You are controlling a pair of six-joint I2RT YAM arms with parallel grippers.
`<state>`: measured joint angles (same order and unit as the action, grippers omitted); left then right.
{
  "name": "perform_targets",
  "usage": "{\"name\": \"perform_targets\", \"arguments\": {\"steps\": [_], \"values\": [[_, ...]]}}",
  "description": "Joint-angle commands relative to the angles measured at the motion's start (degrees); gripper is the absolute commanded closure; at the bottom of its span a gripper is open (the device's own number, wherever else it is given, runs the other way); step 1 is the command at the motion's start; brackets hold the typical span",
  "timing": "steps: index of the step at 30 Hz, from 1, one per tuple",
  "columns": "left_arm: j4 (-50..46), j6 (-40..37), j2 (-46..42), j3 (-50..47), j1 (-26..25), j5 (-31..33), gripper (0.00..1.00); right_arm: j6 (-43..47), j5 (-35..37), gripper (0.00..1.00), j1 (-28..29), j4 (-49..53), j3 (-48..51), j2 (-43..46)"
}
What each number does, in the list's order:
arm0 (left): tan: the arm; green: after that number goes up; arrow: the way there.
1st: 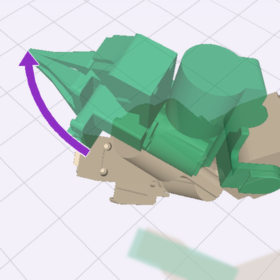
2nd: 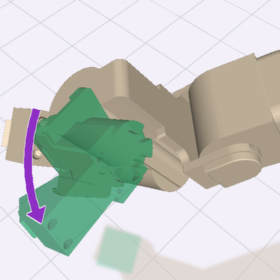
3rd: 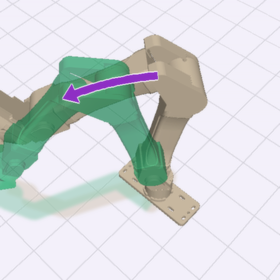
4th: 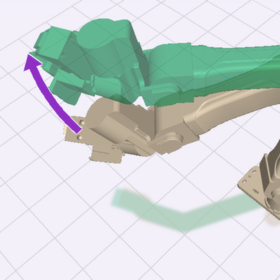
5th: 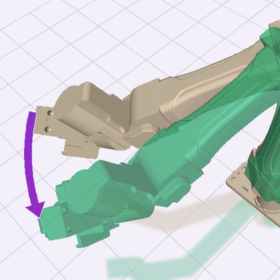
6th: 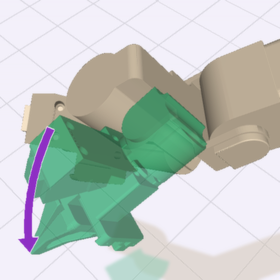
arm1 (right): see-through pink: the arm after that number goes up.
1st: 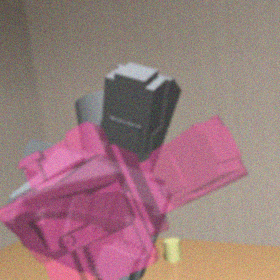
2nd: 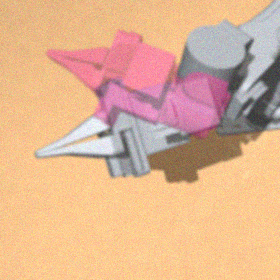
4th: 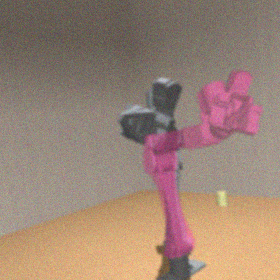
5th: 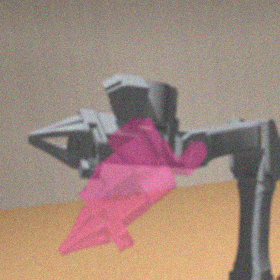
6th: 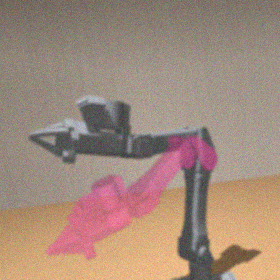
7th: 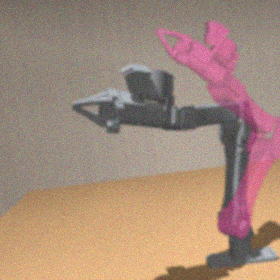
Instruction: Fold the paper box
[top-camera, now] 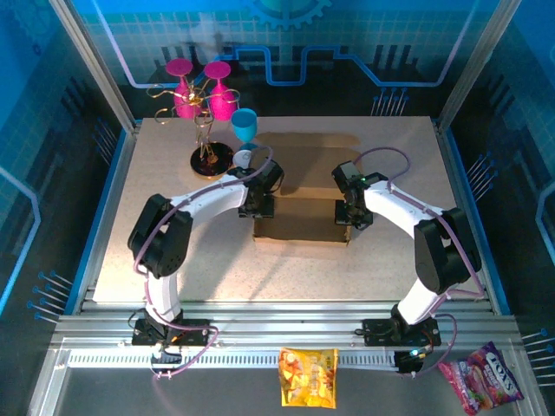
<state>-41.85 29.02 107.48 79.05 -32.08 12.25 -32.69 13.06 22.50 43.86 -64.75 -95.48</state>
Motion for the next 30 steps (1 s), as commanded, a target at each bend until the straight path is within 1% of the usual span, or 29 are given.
{"name": "perform_targets", "arguments": {"steps": [1,3,8,9,10,12,13,17,20,24,25,27,28,29,30], "values": [[-1.17,0.13,-2.23,-3.22,1.2,-3.87,0.55,0.58,0.15,1.0,0.79,-0.35,-1.34,0.58],[-1.49,-0.05,-1.62,-3.67,1.31,-4.34,0.58,0.54,0.06,1.0,0.79,-0.43,-1.34,0.48],[-0.55,-0.19,0.78,-3.74,1.23,-5.37,0.59,0.43,-0.13,1.0,0.79,-0.35,-1.52,0.39],[-0.61,-0.18,1.34,-3.62,1.25,-5.01,0.61,0.38,-0.12,1.0,0.79,-0.34,-1.52,0.38],[-0.65,-0.27,1.9,-3.63,1.23,-4.36,0.66,0.44,-0.12,1.0,0.79,-0.35,-1.52,0.45],[-0.69,-0.63,2.7,-3.77,1.14,-3.08,0.79,0.36,-0.1,1.0,0.79,-0.35,-1.52,0.47],[-0.59,-0.93,3.03,-3.99,1.1,-2.72,0.84,0.38,-0.21,1.0,0.81,-0.35,-1.52,0.47],[-0.53,-1.38,3.87,-4.48,0.29,-1.8,0.87,0.43,-0.31,1.0,0.79,-0.44,-1.56,0.3],[-0.6,-1.16,4.14,-4.71,-0.55,-0.14,1.0,0.59,-0.73,1.0,0.79,-0.75,-1.61,0.08],[-2.39,-1.15,4.33,-4.14,-1.35,3.5,1.0,1.49,-1.66,1.0,0.65,-0.96,-2.02,0.27],[-2.7,-1.17,4.16,-4.08,-1.39,3.97,1.0,1.74,-1.85,0.92,0.62,-0.94,-2.2,0.64],[-3.04,-1.6,3.56,-4.2,-1.4,4.87,1.0,2.46,-2.27,0.7,0.27,-0.55,-3.09,1.9],[-3.24,-1.71,3.31,-4.17,-1.34,5.33,1.0,2.73,-2.28,0.61,0.02,0.09,-3.82,2.41],[-3.41,-1.81,3.02,-4.11,-1.36,5.64,1.0,2.93,-2.29,0.54,-0.34,1.0,-4.82,2.98],[-3.54,-1.94,2.81,-4.16,-1.36,5.81,1.0,2.98,-2.31,0.49,-0.72,1.99,-6.04,3.63]]}}
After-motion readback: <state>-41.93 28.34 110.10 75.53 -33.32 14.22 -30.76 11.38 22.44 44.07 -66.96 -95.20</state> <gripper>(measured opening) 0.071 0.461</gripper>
